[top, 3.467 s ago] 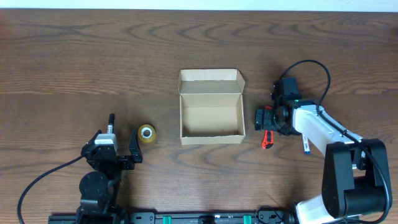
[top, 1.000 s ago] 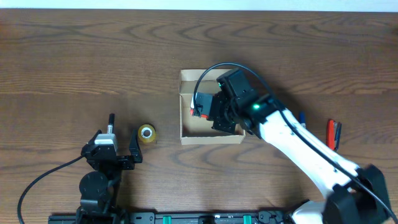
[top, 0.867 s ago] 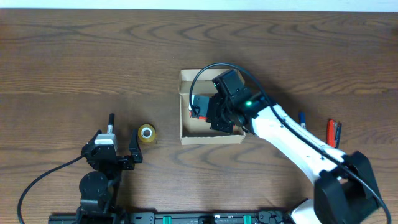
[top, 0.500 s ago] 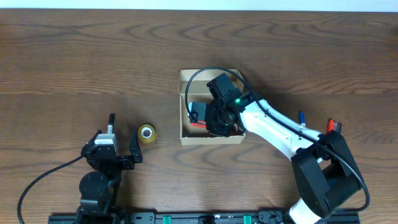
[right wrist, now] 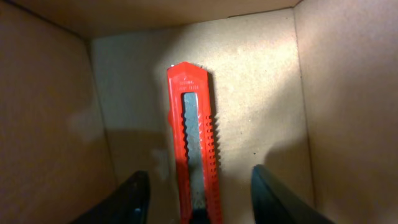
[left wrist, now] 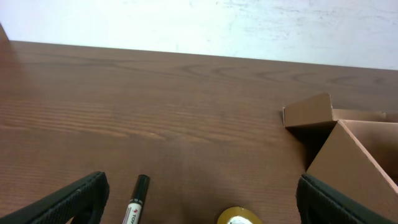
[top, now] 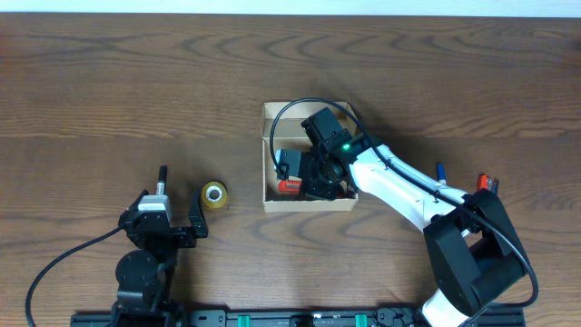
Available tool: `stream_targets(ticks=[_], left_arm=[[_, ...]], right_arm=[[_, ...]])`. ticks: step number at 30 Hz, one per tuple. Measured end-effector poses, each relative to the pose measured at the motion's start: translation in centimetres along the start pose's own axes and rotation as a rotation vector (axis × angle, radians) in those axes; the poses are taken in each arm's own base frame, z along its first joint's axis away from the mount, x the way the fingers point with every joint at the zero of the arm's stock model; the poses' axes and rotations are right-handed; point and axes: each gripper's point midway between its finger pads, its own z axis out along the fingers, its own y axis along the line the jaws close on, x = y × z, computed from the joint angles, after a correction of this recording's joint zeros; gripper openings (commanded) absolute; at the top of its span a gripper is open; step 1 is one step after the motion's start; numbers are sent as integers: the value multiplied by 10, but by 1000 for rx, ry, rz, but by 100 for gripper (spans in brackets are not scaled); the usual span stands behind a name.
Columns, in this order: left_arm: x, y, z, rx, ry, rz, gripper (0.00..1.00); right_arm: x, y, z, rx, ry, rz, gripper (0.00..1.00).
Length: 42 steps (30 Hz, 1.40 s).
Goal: Pack container
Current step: 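Carry box cutter into cardboard box and release it with right gripper, then move right gripper to blue marker and grasp it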
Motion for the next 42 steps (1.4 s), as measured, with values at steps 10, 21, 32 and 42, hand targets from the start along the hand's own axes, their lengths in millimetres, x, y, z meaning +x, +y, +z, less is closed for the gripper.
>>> stream_targets(ticks=[10, 21, 32, 42], left_arm=[[0, 0, 0, 0, 0, 0, 95], [0, 0, 0, 0, 0, 0, 95], [0, 0, 0, 0, 0, 0, 95], [0, 0, 0, 0, 0, 0, 95]], right_arm=[[-51, -61, -100, 209, -218, 274, 78], [163, -112, -251, 646, -62, 1306, 82], [247, -33, -213, 493, 238, 1692, 89], [265, -41, -167, 455, 277, 1603, 99]])
